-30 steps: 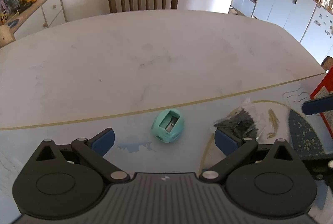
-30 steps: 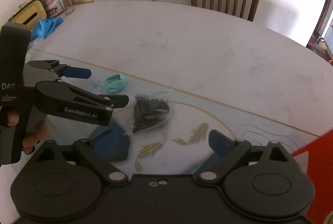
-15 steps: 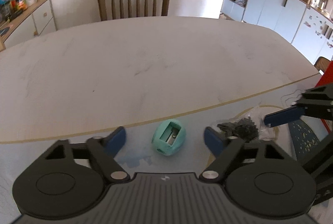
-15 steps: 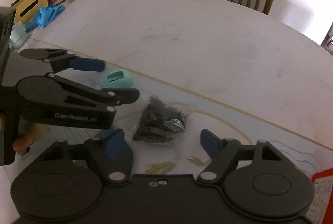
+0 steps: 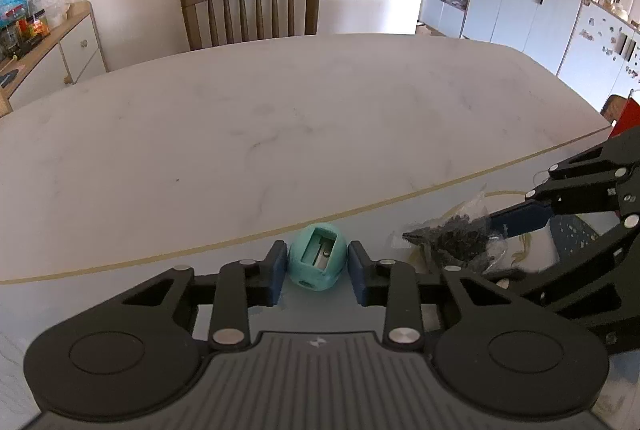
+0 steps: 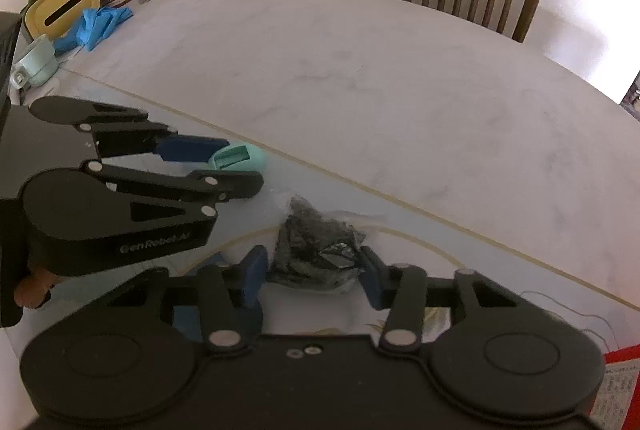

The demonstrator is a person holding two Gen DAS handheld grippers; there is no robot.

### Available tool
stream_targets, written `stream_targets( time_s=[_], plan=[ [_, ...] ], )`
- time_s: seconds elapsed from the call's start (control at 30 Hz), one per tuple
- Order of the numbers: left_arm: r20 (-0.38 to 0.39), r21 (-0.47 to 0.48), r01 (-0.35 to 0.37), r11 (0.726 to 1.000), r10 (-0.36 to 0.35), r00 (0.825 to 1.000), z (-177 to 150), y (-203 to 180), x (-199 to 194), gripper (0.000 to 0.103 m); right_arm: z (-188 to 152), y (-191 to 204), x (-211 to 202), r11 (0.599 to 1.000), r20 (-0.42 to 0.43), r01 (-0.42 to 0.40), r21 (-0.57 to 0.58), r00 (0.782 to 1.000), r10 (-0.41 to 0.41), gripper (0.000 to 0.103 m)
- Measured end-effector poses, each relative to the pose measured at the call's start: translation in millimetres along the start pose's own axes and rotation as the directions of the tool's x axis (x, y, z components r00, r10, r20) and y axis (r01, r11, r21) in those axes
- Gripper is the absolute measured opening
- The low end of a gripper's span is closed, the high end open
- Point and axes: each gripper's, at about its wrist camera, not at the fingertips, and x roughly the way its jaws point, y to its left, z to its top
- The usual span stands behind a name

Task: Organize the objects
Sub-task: 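Grasp the black bag with the right gripper while the left grasps the teal sharpener, then carry the black bag and teal sharpener into the shoebox and open both grippers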

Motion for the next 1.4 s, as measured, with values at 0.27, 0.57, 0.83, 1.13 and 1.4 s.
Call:
stream_targets(
  time_s=[0.27, 0.57, 0.83, 1.13, 1.4],
  plan=[
    [-0.017, 0.015, -0.022, 1.000, 0.022, 1.000, -0.7, -10.2, -3.2, 0.031, -5.5, -3.6, -13.0, 0.999, 0.007, 0.014, 0.047, 1.000, -0.015, 0.034],
    [-0.025, 0.009, -0.018, 1.000, 0.019, 1.000, 2.8, -27.2, -30.2, 0.031, -24.7, -12.7, -47.9, 0.989, 0.030, -0.011, 0.149, 1.000, 0.007, 0.033],
    [-0.039, 0.037, -0.024, 0.999, 0.025, 0.999, 4.2, -52.0, -63.7, 0.031, -47.6, -17.2, -93.7, 0.975, 0.103, -0.052, 0.215, 0.994, 0.030, 0.032],
    [-0.031, 0.046, 0.027, 0.999, -0.025, 0.999, 7.5, -90.5, -108.3, 0.031, -74.8, -25.8, -145.5, 0.963, 0.143, -0.044, 0.265, 0.990, 0.006, 0.032],
    [-0.020, 0.079, 0.077, 0.994, -0.076, 0.997, 10.3, -137.2, -143.1, 0.031, -103.2, -35.8, -190.3, 0.953, 0.185, -0.036, 0.301, 0.983, -0.021, 0.032]
  ],
)
